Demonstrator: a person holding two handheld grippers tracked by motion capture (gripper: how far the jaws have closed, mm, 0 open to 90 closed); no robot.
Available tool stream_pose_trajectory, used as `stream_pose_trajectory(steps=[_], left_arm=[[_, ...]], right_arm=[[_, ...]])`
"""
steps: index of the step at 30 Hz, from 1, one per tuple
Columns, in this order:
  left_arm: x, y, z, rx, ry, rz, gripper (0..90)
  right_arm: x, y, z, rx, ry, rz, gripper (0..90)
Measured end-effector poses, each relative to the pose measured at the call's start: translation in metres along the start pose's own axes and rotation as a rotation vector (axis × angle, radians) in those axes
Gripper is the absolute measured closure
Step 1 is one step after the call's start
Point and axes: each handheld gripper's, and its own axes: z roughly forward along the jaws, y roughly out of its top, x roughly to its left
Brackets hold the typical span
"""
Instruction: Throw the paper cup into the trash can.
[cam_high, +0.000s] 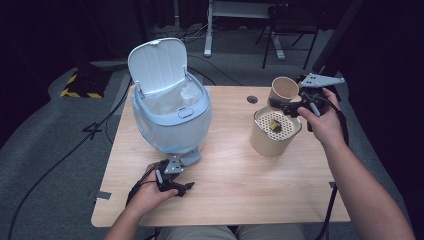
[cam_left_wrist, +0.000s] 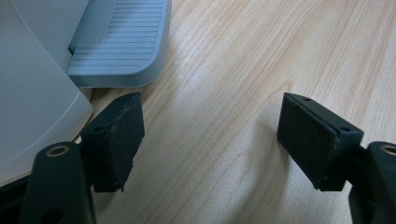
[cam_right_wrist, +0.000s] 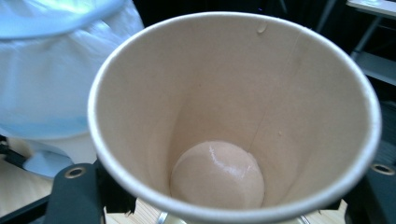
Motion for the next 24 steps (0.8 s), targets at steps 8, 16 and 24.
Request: stream_pose_trajectory(steps=[8, 16, 24], left_arm=[[0.0, 0.0, 0.0, 0.001, 0.003, 0.001, 24.0], [0.0, 0.0, 0.0, 0.003, 0.003, -0.002, 23.4], [0.0, 0.0, 0.0, 0.001, 0.004, -0.005, 22.8]], right_arm=[[0.022, 0.027, 0.019, -0.004, 0.074, -0.022, 27.8], [0.044, 0.058, 0.047, -0.022, 0.164, -0.054, 27.8], [0.078, 0.09, 0.079, -0.034, 0.233, -0.08, 27.6]])
